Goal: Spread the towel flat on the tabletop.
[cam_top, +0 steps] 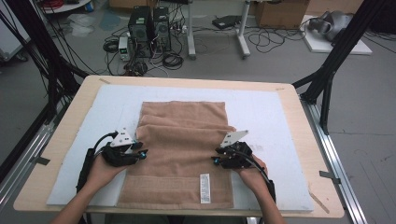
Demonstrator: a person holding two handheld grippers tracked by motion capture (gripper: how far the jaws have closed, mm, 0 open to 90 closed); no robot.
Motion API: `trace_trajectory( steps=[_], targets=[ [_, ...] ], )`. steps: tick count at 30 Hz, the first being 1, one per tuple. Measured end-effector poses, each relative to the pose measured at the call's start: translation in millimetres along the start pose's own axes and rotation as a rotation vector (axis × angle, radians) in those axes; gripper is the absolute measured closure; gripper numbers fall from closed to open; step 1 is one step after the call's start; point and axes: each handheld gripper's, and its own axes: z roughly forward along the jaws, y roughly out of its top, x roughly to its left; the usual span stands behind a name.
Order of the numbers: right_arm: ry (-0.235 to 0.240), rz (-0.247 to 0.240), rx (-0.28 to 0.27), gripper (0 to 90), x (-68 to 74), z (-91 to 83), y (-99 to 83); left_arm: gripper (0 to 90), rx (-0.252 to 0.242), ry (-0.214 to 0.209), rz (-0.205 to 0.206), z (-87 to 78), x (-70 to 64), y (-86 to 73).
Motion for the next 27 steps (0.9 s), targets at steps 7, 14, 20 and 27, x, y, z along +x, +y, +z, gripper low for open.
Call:
trace_trajectory(
  steps=[7, 14, 20, 27],
  targets=[
    [0.024, 0.055, -0.013, 60.4, -5.4, 6.1, -4.1, 61.5, 0.016, -0.029, -0.033, 6.8, 4.5, -2.2],
    [0.04, 0.051, -0.013, 70.9, -5.2, 6.0, -4.1, 72.6, 0.02, -0.045, -0.017, 6.4, 2.2, -1.8],
    [0.054, 0.059, -0.014, 79.8, -5.9, 6.6, -3.2, 80.4, 0.014, -0.048, -0.02, 7.2, 2.4, -1.8],
    [0.063, 0.06, -0.015, 82.4, -6.9, 6.8, -3.0, 84.7, 0.019, -0.044, -0.01, 7.0, 0.8, -1.0]
  ],
)
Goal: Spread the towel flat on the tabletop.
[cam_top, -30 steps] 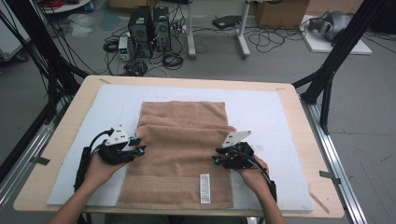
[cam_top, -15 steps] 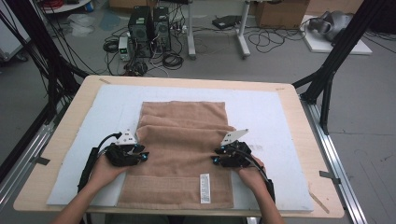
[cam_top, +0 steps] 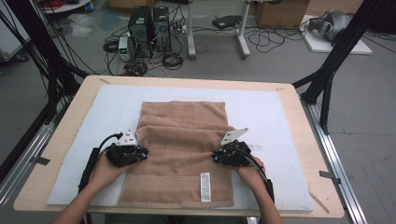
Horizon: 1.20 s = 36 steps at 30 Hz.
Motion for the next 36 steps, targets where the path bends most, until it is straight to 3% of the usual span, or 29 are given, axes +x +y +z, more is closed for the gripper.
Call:
trace_trajectory(
  steps=[21, 36],
  targets=[
    [0.005, -0.011, 0.01, 82.8, 3.3, -4.4, 0.4, 85.5, 0.016, -0.007, 0.012, -5.2, -4.1, 0.7],
    [0.012, -0.026, -0.007, 82.8, 17.3, -16.0, -1.4, 85.5, -0.009, -0.012, 0.039, -21.8, -17.8, 0.1]
  ],
)
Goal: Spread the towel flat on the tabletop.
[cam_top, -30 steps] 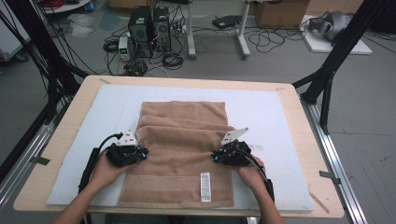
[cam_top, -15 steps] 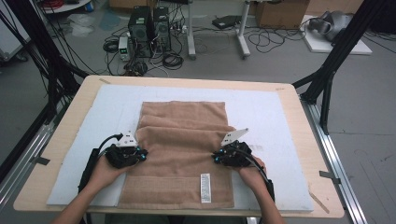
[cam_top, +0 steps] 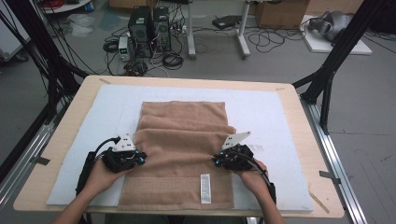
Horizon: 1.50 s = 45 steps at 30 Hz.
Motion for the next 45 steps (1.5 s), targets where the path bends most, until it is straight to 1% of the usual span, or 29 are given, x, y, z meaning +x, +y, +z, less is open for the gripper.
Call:
trace_trajectory(
  steps=[2, 3, 5, 6, 10, 16, 17, 20, 23, 25, 27, 28, 29, 30, 32, 33, 34, 35, 36, 37, 39, 40, 41, 42, 43, 44, 45],
  targets=[
    [0.002, 0.001, -0.005, 82.8, 1.8, -1.8, -0.8, 85.5, -0.006, -0.003, 0.002, -1.9, -1.2, -0.8],
    [0.002, -0.002, -0.006, 82.8, 2.7, -2.7, -1.0, 85.6, -0.012, -0.004, -0.007, -2.4, -2.2, -1.8],
    [0.003, -0.006, -0.009, 82.8, 4.6, -4.4, -1.2, 85.5, -0.017, -0.011, -0.014, -3.7, -3.1, -4.4],
    [0.005, -0.001, -0.01, 82.8, 6.1, -5.3, -1.1, 85.5, -0.018, -0.013, -0.013, -4.6, -4.1, -5.8],
    [0.005, -0.014, -0.018, 82.8, 10.4, -8.7, -1.1, 85.5, -0.026, -0.017, -0.007, -9.6, -9.1, -8.0],
    [0.008, -0.033, -0.034, 82.8, 20.3, -21.9, 3.3, 85.6, -0.056, -0.018, 0.003, -25.9, -16.0, -2.8],
    [0.007, -0.037, -0.039, 82.8, 22.3, -25.2, 4.6, 85.6, -0.055, -0.017, 0.012, -29.9, -17.0, -1.2],
    [0.005, -0.064, -0.057, 82.8, 31.1, -38.0, 10.2, 85.6, -0.075, -0.013, 0.029, -43.8, -22.1, 4.1],
    [0.012, -0.09, -0.084, 82.8, 43.2, -55.5, 16.8, 85.6, -0.106, -0.019, 0.041, -62.9, -29.0, 9.0],
    [0.018, -0.111, -0.108, 82.6, 53.0, -70.2, 21.2, 85.6, -0.133, -0.027, 0.044, -77.9, -32.7, 12.3],
    [0.031, -0.132, -0.138, 78.8, 60.3, -84.5, 25.8, 85.3, -0.154, -0.05, 0.042, -89.2, -33.8, 16.3],
    [0.031, -0.135, -0.147, 73.2, 61.0, -89.9, 28.1, 83.2, -0.165, -0.05, 0.043, -92.7, -33.4, 18.4],
    [0.023, -0.128, -0.16, 69.4, 59.8, -93.9, 30.5, 77.1, -0.171, -0.054, 0.037, -94.1, -31.6, 20.8],
    [0.014, -0.118, -0.17, 68.3, 56.8, -96.4, 32.6, 71.9, -0.171, -0.057, 0.032, -93.9, -28.9, 23.1],
    [0.003, -0.105, -0.168, 63.7, 47.1, -94.9, 35.9, 68.6, -0.176, -0.049, 0.026, -87.9, -23.8, 25.6],
    [-0.004, -0.096, -0.159, 62.8, 42.0, -90.8, 36.8, 67.9, -0.173, -0.05, 0.018, -82.2, -21.0, 25.7],
    [-0.013, -0.088, -0.141, 62.2, 36.6, -84.5, 36.5, 67.6, -0.161, -0.044, 0.016, -73.1, -17.7, 24.8],
    [-0.01, -0.075, -0.118, 60.9, 29.5, -74.2, 34.9, 66.9, -0.152, -0.039, 0.012, -66.7, -15.4, 23.8],
    [-0.008, -0.067, -0.1, 60.7, 25.3, -67.2, 33.3, 66.2, -0.132, -0.025, 0.001, -55.5, -11.3, 21.8],
    [-0.01, -0.061, -0.068, 60.1, 18.7, -54.4, 30.1, 65.3, -0.119, -0.014, -0.002, -48.7, -9.2, 20.5],
    [-0.02, -0.04, -0.027, 58.3, 10.8, -36.4, 24.2, 64.1, -0.099, -0.008, -0.021, -31.6, -3.3, 16.3],
    [-0.007, -0.029, -0.005, 58.3, 6.7, -27.0, 20.6, 64.1, -0.074, 0.01, -0.015, -23.6, -1.5, 14.8],
    [-0.002, -0.016, 0.011, 57.6, 3.7, -18.5, 17.5, 63.7, -0.044, 0.018, -0.013, -15.7, 0.3, 13.3],
    [-0.004, -0.014, 0.026, 55.3, 1.3, -11.2, 14.8, 62.5, -0.019, 0.015, -0.015, -8.7, 1.8, 11.8],
    [-0.002, -0.004, 0.04, 52.9, -0.3, -5.8, 13.5, 61.6, 0.001, 0.022, -0.006, -2.4, 2.8, 9.9],
    [-0.007, -0.01, 0.051, 52.2, -1.8, -2.4, 13.6, 60.9, 0.025, 0.022, -0.01, 4.0, 3.6, 7.6],
    [-0.021, -0.024, 0.057, 51.2, -2.3, 0.1, 14.0, 59.6, 0.05, 0.007, -0.017, 10.2, 4.4, 5.4]
  ],
)
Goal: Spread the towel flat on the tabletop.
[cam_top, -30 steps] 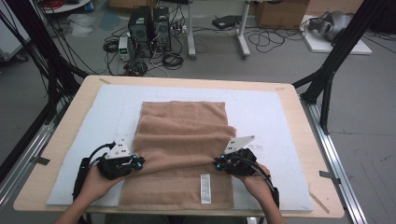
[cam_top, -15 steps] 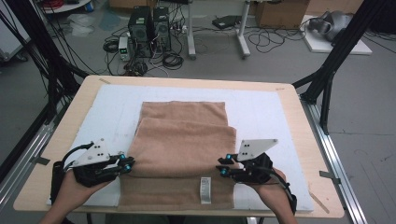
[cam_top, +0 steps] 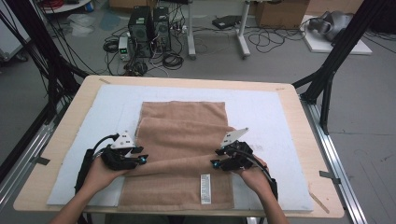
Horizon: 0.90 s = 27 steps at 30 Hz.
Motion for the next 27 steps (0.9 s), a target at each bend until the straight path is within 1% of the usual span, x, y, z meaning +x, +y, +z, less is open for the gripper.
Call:
trace_trajectory(
  steps=[1, 2, 3, 4, 5, 6, 7, 8, 9, 10, 11, 12, 14, 15, 16, 17, 18, 19, 20, 21, 22, 24, 25, 26, 27],
  targets=[
    [-0.002, -0.011, 0.004, 50.1, -0.5, 2.6, 0.3, 59.3, 0.023, -0.005, 0.007, 5.6, -0.6, -2.2],
    [0.008, -0.006, 0.016, 49.1, -0.5, 5.5, 0.5, 59.6, 0.002, -0.007, 0.01, 6.9, -1.0, -4.6],
    [0.018, -0.009, 0.03, 49.2, -0.3, 9.0, 0.2, 62.0, 0.003, -0.012, 0.008, 6.6, -1.0, -4.5],
    [0.019, -0.011, 0.039, 50.0, 0.6, 11.9, -0.5, 64.4, -0.001, -0.017, 0.017, 6.4, -2.2, -4.5],
    [0.018, -0.018, 0.024, 55.5, 0.9, 12.5, -1.7, 69.3, 0.001, -0.02, 0.033, 6.3, -4.3, -4.2],
    [0.037, -0.019, 0.012, 60.5, 1.0, 12.5, -3.2, 73.5, 0.003, -0.015, 0.049, 6.3, -7.6, -3.5],
    [0.047, -0.009, 0.004, 64.3, 1.0, 12.2, -4.7, 78.0, 0.003, -0.013, 0.056, 6.4, -9.8, -3.3],
    [0.055, -0.001, 0.002, 67.3, 1.2, 11.7, -5.4, 79.3, 0.006, -0.008, 0.064, 6.0, -11.1, -3.1],
    [0.063, -0.001, 0.001, 74.1, 1.8, 10.6, -6.1, 80.0, 0.006, -0.013, 0.064, 5.8, -10.9, -3.3],
    [0.074, -0.01, 0.0, 75.8, 2.6, 9.6, -6.8, 80.4, 0.006, -0.022, 0.053, 5.3, -10.3, -3.7],
    [0.072, -0.008, 0.0, 76.6, 3.9, 8.8, -7.4, 80.5, 0.006, -0.029, 0.049, 4.9, -9.4, -4.1],
    [0.08, -0.011, 0.001, 78.8, 4.0, 8.1, -8.2, 80.6, 0.006, -0.036, 0.047, 4.5, -9.1, -4.3],
    [0.083, -0.015, -0.001, 79.1, 4.9, 6.8, -9.1, 80.7, 0.009, -0.047, 0.043, 2.3, -9.3, -4.2],
    [0.079, -0.009, 0.0, 78.5, 5.7, 5.7, -8.9, 80.2, 0.0, -0.052, 0.042, 0.5, -9.4, -4.5],
    [0.069, -0.017, -0.006, 74.3, 6.6, 3.8, -8.5, 78.3, -0.008, -0.05, 0.04, -1.6, -9.4, -4.8],
    [0.063, -0.008, -0.017, 67.2, 8.0, 2.0, -8.4, 74.0, -0.018, -0.047, 0.033, -4.6, -8.7, -4.9],
    [0.07, 0.0, -0.032, 66.1, 8.3, -0.2, -8.5, 70.1, -0.03, -0.039, 0.026, -7.7, -7.4, -5.1],
    [0.07, -0.004, -0.046, 64.6, 9.6, -2.9, -8.9, 69.4, -0.04, -0.03, 0.019, -9.8, -5.9, -5.7],
    [0.05, -0.014, -0.048, 62.2, 11.2, -4.7, -9.0, 67.4, -0.041, -0.024, 0.009, -10.4, -4.0, -6.2],
    [0.029, -0.023, -0.036, 57.8, 11.5, -4.5, -9.2, 64.5, -0.037, -0.016, -0.002, -9.4, -1.9, -6.8],
    [0.019, -0.014, -0.021, 55.1, 11.1, -2.5, -9.4, 61.4, -0.023, -0.01, -0.009, -7.5, -0.4, -7.5],
    [0.027, -0.001, -0.007, 55.3, 10.2, 3.5, -11.0, 59.8, 0.024, -0.018, 0.0, -0.5, 0.2, -8.9],
    [0.032, 0.007, -0.006, 58.2, 11.0, 7.0, -12.0, 61.3, 0.009, -0.019, 0.007, 0.4, -1.5, -9.9],
    [0.037, 0.006, -0.02, 62.7, 11.6, 8.5, -13.1, 67.4, 0.002, -0.029, 0.011, 0.2, -3.2, -10.4],
    [0.042, 0.002, -0.028, 71.8, 12.2, 8.3, -13.7, 74.7, -0.008, -0.032, 0.015, 0.2, -5.4, -11.5]
  ],
)
